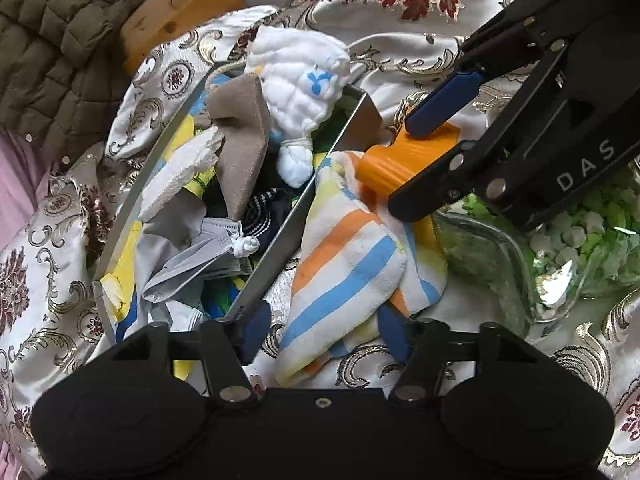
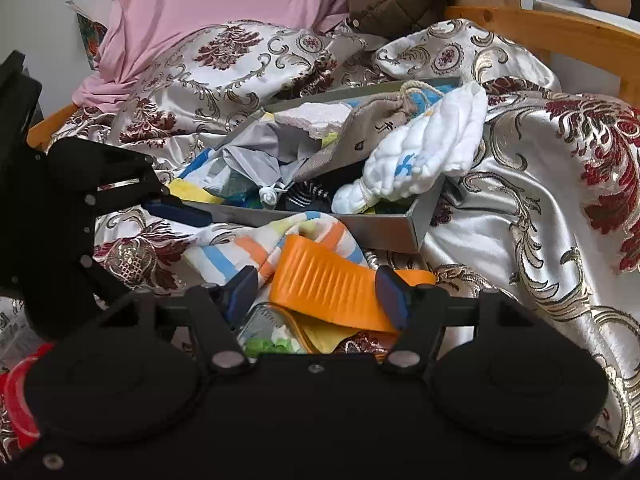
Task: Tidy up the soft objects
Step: 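Grasp the striped towel with the left tool while the right tool grasps the orange clip, then lift the towel and clip up with both tools toward the tray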
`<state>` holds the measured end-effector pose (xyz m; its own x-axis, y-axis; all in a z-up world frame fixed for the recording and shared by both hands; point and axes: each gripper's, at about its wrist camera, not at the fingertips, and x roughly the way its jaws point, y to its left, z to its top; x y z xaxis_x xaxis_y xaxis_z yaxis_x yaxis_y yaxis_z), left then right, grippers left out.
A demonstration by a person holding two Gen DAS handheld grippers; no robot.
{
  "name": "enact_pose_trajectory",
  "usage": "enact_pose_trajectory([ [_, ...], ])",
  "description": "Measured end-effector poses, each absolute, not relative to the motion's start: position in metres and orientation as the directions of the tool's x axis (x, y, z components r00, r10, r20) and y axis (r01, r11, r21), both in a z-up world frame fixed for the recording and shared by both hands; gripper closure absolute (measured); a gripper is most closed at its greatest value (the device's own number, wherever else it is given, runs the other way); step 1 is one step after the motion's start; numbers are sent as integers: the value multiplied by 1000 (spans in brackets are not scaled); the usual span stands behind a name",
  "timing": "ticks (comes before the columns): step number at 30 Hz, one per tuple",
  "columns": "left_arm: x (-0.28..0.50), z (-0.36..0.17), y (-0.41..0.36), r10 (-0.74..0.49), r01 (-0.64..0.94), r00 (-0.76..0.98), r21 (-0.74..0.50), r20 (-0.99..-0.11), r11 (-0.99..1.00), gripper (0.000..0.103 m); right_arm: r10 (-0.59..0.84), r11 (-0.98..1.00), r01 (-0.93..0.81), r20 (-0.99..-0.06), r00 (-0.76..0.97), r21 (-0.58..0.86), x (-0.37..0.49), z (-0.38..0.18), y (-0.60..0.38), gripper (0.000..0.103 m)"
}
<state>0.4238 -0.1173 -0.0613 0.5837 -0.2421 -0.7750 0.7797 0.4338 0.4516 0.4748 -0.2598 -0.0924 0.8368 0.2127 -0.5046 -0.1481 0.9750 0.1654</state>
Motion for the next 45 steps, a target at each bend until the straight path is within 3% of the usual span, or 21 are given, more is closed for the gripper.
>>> enact_pose_trajectory([
  [5,436,-53,-111,-278,776,537,337,-797,532,59,192,975,-107,-506,841,193,479,-92,-268,55],
  [10,433,-54,-111,-285,758,546,321,-788,568,70,191,973,-91,-528,827,210,482,-94,-273,58],
  [13,431,-52,-112,-292,745,559,316,-776,587,86,194,973,-91,-533,823,213,482,-95,-273,61],
  [15,430,-50,-111,-299,743,555,300,-776,599,91,192,974,-91,-540,820,209,482,-96,-272,73],
  [17,429,-49,-111,-304,743,544,281,-782,607,95,209,968,-95,-543,813,230,483,-96,-273,78],
  [22,421,-47,-115,-289,717,568,291,-770,634,97,223,964,-98,-551,804,247,482,-95,-273,79],
  [30,411,-34,-124,-257,646,612,285,-748,708,99,253,949,-105,-521,815,297,474,-91,-278,93],
  [45,383,23,-123,-213,519,709,293,-673,803,100,280,893,-87,-396,874,441,443,-67,-319,96],
])
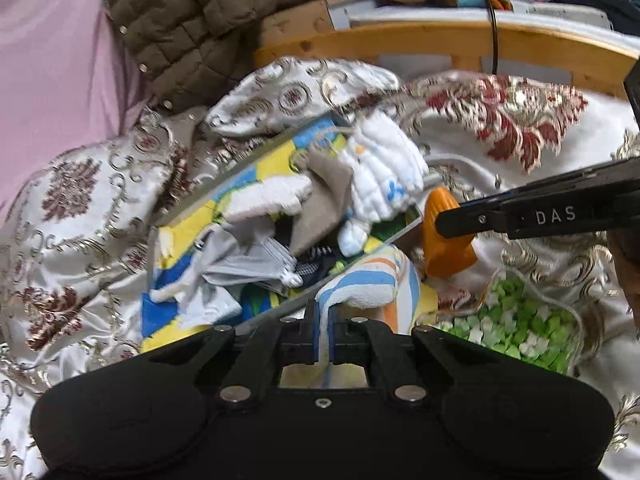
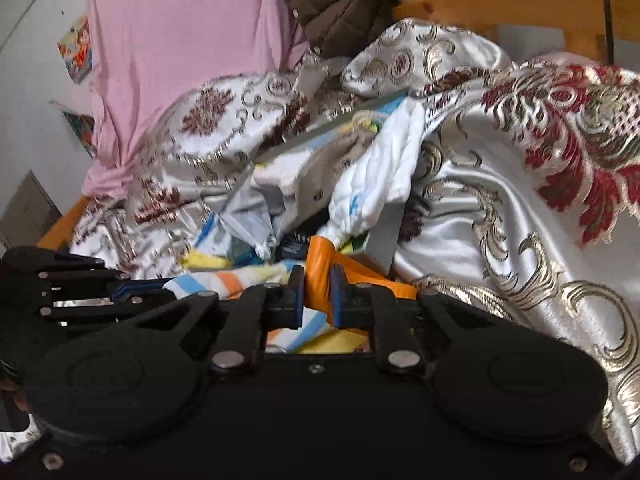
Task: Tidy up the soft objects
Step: 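Lift the towel and clip up with both tools toward the tray, then lower the towel and clip into the cartoon tray and open both tools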
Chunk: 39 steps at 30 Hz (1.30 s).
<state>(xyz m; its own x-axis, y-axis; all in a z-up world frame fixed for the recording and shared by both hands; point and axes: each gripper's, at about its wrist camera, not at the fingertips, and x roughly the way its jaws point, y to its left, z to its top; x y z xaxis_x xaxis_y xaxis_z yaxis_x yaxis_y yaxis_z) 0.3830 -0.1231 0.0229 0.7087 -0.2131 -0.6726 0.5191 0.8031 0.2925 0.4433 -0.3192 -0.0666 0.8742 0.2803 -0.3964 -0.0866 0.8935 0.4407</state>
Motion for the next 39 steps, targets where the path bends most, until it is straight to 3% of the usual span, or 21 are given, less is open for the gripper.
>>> enact_pose_trajectory([
  [17,381,117,-131,-145,377,824,341,-547,861,100,317,849,-164,-235,919,502,423,-22,-354,96],
  [27,441,178,-159,-107,253,925,384,-363,888,100,332,768,-245,-40,943,592,465,12,-387,96],
  [32,482,165,-172,-65,176,944,328,-322,928,100,329,741,-252,-9,944,622,505,5,-402,96],
  [39,525,107,-179,-13,117,937,275,-350,954,100,334,739,-212,-75,940,639,549,-33,-401,96],
])
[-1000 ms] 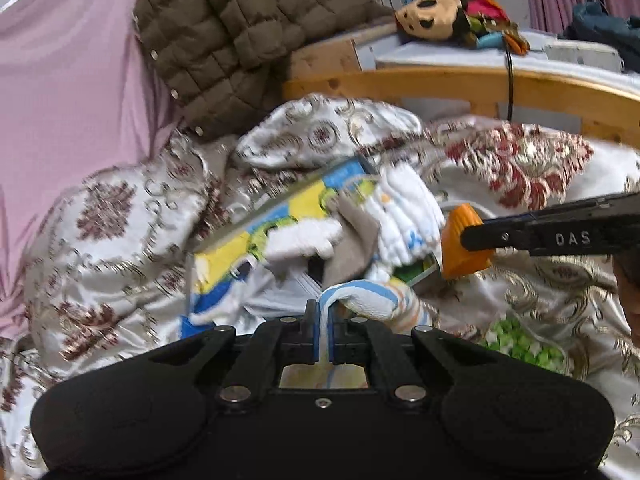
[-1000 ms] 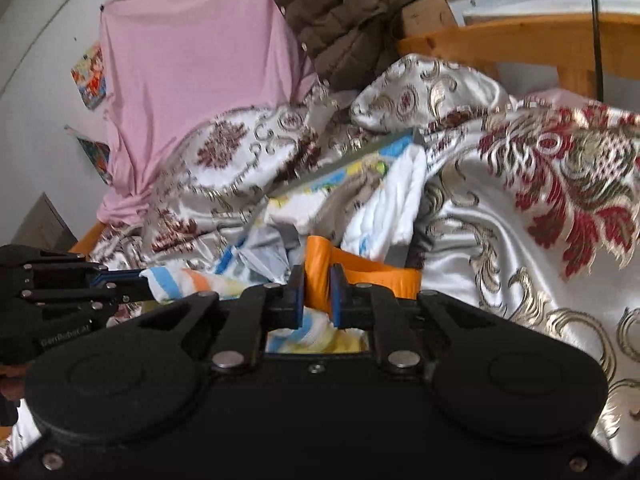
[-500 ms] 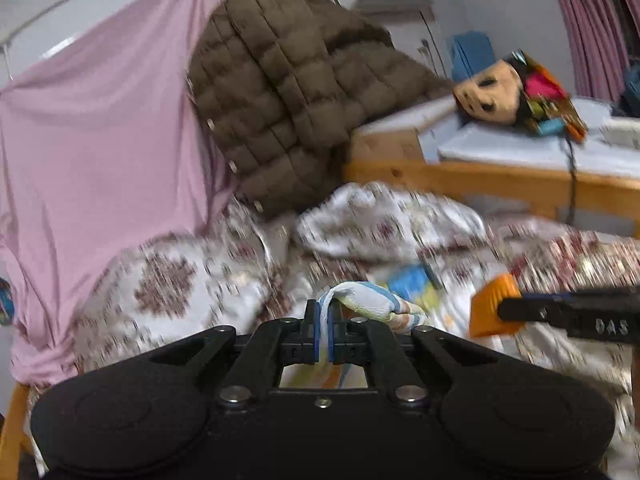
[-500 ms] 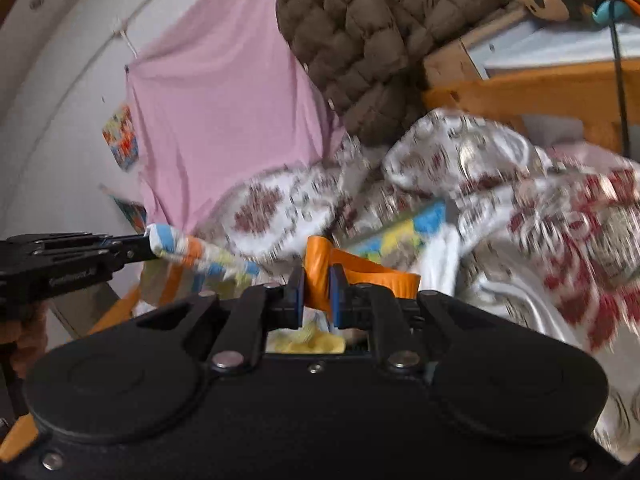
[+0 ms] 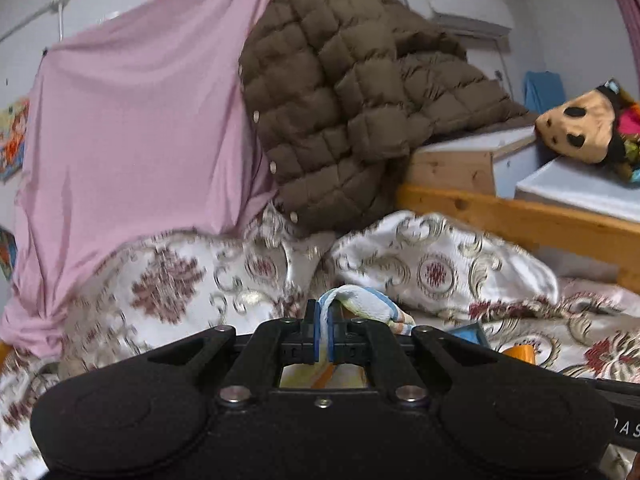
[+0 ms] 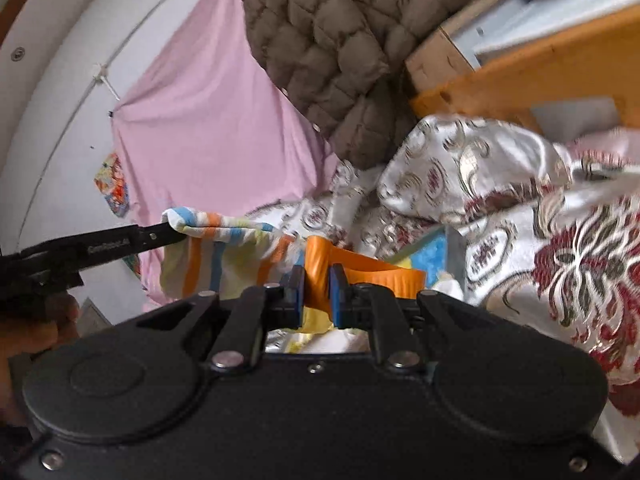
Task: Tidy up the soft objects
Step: 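Lower the towel and clip into the cartoon tray and open both tools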
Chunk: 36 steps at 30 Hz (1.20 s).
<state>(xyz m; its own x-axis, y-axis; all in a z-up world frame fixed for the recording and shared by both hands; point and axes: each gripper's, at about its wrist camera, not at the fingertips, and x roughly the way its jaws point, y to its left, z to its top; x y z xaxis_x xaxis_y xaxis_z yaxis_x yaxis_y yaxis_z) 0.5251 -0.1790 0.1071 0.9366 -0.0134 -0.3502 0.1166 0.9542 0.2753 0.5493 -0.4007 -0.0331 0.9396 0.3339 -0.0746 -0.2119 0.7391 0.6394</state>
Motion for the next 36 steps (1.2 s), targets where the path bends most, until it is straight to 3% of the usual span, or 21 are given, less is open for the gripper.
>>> enact_pose_trajectory([
  [5,540,70,-178,-4,121,909,255,-417,959,100,345,770,-202,-129,930,606,564,-48,-382,96],
  [12,555,14,-175,-7,170,812,225,-583,959,100,317,819,-161,-201,927,550,576,-61,-365,96],
  [16,552,-4,-168,-13,148,792,170,-611,974,99,335,816,-153,-241,911,557,584,-73,-354,95],
  [21,545,-5,-160,-38,121,771,87,-636,989,94,357,784,-159,-227,906,599,582,-77,-358,90],
  [25,537,-1,-157,-47,107,770,56,-636,993,87,356,783,-158,-225,907,601,575,-76,-360,77],
  [30,523,3,-152,-55,82,782,14,-620,997,70,332,771,-137,-210,920,622,564,-79,-367,66],
  [36,499,5,-139,-55,49,795,-26,-604,998,64,321,761,-127,-199,926,637,547,-76,-372,52],
])
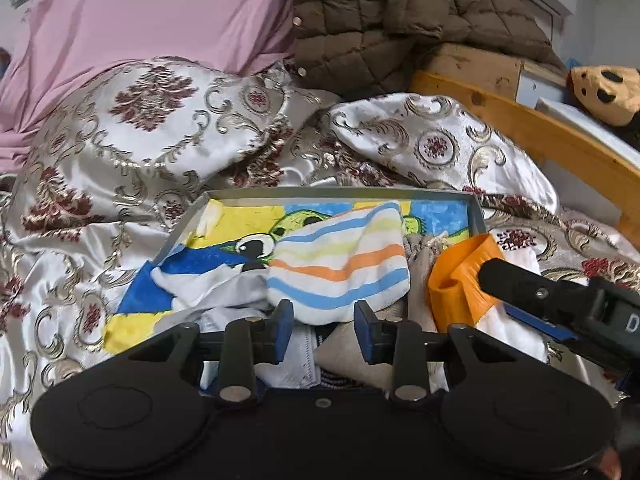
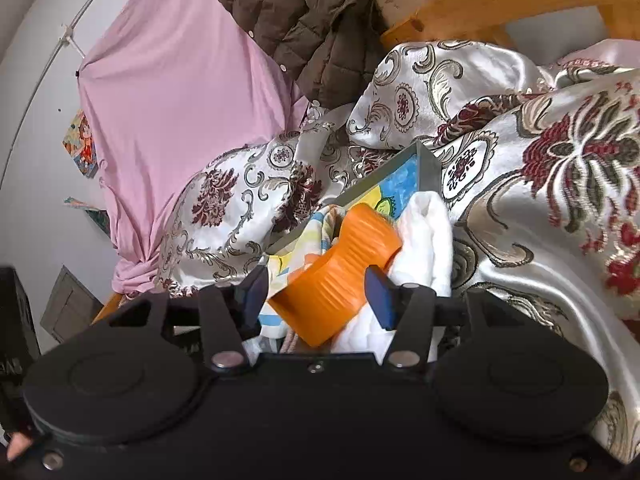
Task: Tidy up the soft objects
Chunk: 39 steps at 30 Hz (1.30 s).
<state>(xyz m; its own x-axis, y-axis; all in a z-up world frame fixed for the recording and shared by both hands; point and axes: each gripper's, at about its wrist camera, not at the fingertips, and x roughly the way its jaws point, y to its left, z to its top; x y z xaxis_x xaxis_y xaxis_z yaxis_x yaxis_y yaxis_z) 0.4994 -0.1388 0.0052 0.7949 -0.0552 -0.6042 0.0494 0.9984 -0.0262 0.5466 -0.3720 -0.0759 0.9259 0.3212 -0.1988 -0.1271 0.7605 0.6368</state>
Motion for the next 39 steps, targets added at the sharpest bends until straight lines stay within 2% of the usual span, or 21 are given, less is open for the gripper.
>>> enact_pose_trajectory([
  [3,482,17,-129,-45,25,823,-43,-566,999,56,318,756,-128,-189,929,642,534,-72,-375,41],
  [8,446,44,-115,-17,-12,876,-57,-481,998,43,300,776,-127,-184,936,618,508,-51,-376,39],
  [11,421,60,-105,-13,-25,900,-81,-435,996,33,290,789,-136,-169,942,599,486,-36,-377,24],
  [14,394,75,-98,-16,-22,914,-87,-405,996,31,275,818,-142,-162,948,557,461,-19,-373,18],
  [20,335,95,-87,-18,-13,937,-86,-348,996,22,245,876,-146,-162,956,460,413,7,-353,14],
  [24,293,103,-81,-17,-4,948,-68,-319,998,21,225,907,-147,-158,962,395,377,19,-336,3],
  [32,217,102,-60,-8,-25,960,-113,-280,993,18,152,954,-119,-100,983,274,299,31,-303,1],
  [39,158,91,-40,1,-23,969,-87,-246,996,10,126,966,-116,-27,992,231,246,19,-294,1],
])
